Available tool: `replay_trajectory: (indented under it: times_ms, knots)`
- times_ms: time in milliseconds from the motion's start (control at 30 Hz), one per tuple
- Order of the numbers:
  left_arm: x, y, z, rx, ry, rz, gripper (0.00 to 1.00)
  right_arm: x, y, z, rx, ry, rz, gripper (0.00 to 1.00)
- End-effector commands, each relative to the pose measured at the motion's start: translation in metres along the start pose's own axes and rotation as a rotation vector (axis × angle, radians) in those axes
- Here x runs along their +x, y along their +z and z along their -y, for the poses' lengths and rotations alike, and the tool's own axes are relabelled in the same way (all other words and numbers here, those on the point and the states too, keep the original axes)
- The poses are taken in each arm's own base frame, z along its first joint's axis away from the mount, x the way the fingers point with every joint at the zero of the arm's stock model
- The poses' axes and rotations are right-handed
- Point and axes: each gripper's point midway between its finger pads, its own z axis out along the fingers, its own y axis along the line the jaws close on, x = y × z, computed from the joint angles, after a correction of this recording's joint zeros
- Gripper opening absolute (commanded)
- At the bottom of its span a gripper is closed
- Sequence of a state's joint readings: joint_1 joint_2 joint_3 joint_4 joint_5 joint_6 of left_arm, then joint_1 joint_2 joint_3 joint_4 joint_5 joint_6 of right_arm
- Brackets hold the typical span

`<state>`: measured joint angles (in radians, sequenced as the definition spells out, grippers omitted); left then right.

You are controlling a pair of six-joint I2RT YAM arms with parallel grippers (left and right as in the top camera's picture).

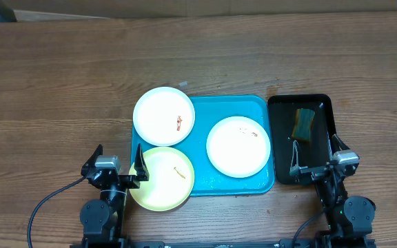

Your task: Clean dirty plates on tray and stack at the side

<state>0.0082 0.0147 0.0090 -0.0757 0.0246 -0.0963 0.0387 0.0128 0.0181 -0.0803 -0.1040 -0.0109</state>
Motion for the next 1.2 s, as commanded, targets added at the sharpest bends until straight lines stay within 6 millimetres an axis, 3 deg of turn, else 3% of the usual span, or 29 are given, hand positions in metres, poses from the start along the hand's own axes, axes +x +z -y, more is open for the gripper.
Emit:
replay_trajectory:
  times_ms: [0, 500, 1067, 1167]
  knots:
    - [0.0, 0.0, -0.003, -0.012, 0.022, 0.005, 1.0, 0.002, 0.0, 0.003, 0.012, 0.006, 0.005, 1.0]
    - [-0.007, 0.0, -0.002, -0.01, 0.023, 0.033, 1.0, 0.002, 0.0, 0.005, 0.028, -0.013, 0.005, 1.0]
    - [-0.001, 0.0, -0.002, -0.009, 0.021, 0.01, 1.0, 0.001, 0.0, 0.005, 0.027, -0.012, 0.005, 1.0]
    - [-0.007, -0.002, 0.013, 0.077, 0.023, 0.019, 1.0, -0.004, 0.0, -0.003, -0.023, 0.06, 0.025, 1.0]
